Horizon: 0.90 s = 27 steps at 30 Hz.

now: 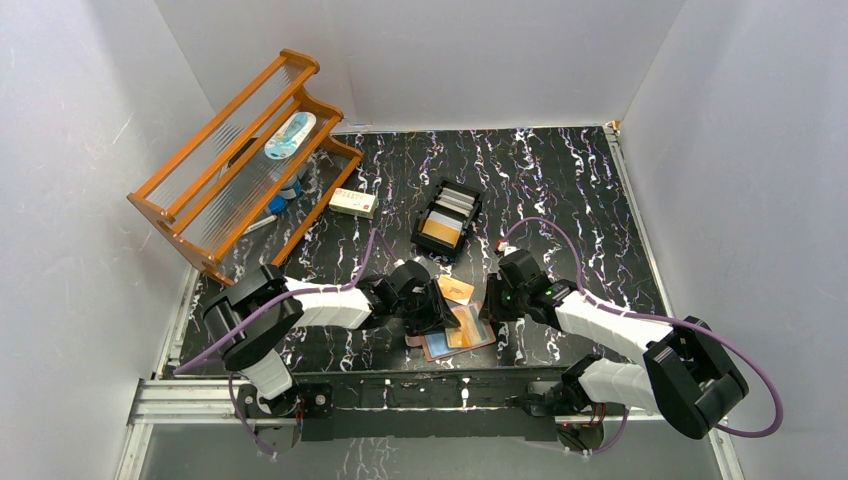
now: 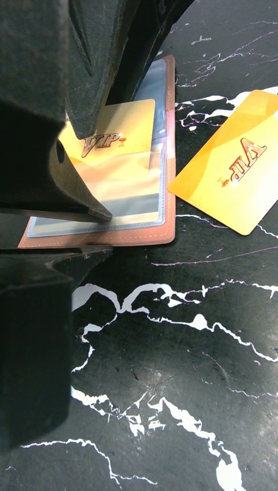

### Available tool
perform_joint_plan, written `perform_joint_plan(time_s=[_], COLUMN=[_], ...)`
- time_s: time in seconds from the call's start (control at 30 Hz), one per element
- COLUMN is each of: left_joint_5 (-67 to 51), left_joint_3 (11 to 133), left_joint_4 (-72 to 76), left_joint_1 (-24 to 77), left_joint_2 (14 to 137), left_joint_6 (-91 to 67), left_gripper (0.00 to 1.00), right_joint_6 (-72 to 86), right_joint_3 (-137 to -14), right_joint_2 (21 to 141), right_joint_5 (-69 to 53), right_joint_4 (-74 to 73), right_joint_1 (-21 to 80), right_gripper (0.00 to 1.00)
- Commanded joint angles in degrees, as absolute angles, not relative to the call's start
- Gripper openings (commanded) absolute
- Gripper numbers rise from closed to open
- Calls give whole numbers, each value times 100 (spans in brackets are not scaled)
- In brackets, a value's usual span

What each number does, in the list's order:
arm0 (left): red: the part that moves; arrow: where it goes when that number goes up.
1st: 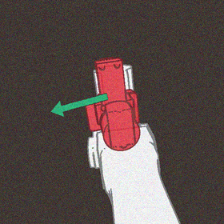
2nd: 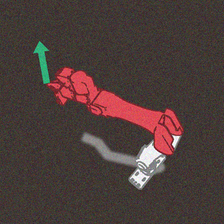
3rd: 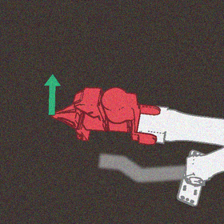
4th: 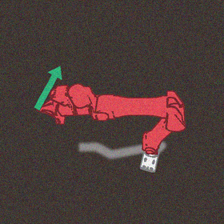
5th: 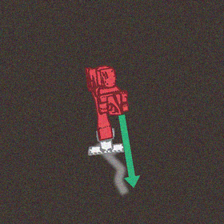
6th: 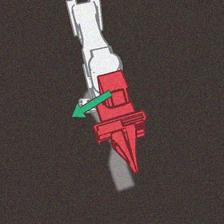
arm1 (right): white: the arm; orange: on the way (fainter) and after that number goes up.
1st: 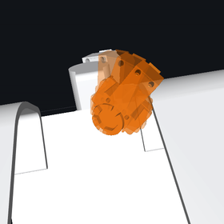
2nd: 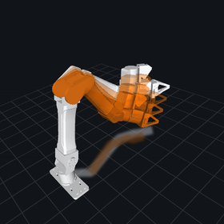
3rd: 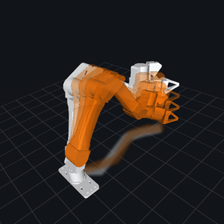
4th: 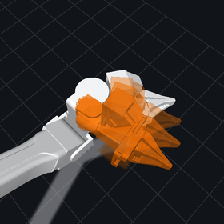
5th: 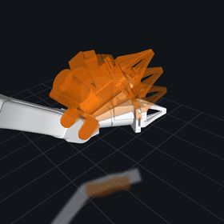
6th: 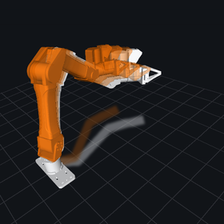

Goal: Put the credit cards into the card holder
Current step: Insert the credit card into the card holder.

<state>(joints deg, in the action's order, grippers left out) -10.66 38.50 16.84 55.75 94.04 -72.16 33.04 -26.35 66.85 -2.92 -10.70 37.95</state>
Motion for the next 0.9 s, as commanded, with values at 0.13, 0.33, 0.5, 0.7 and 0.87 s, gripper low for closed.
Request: perform_joint_plan(time_s=[0.13, 0.33, 0.5, 0.7, 0.87], left_joint_5=[-423, -335, -190, 164, 249], left_joint_3=[4095, 4084, 4104, 3976, 3657], left_joint_4=[490, 423, 431, 692, 1313], left_joint_1=[5590, 5595, 5654, 5774, 5811], left_joint_2=[9189, 9327, 9395, 9300, 9310], left_joint_6=[-6931, -7031, -7087, -7321, -7564], left_gripper=[27, 6, 1, 0, 0], right_joint_6=[3305, 3313, 3319, 3374, 3513], right_joint_3=[-2558, -2551, -2556, -2558, -2504], right_joint_2=[6778, 6776, 6784, 6833, 6817], right_joint_5=[-235, -241, -245, -289, -337], right_joint_4=[-1371, -1380, -1356, -1282, -1193], right_joint_1=[3837, 3834, 3832, 3834, 3833], right_gripper=[27, 27, 27, 27, 27])
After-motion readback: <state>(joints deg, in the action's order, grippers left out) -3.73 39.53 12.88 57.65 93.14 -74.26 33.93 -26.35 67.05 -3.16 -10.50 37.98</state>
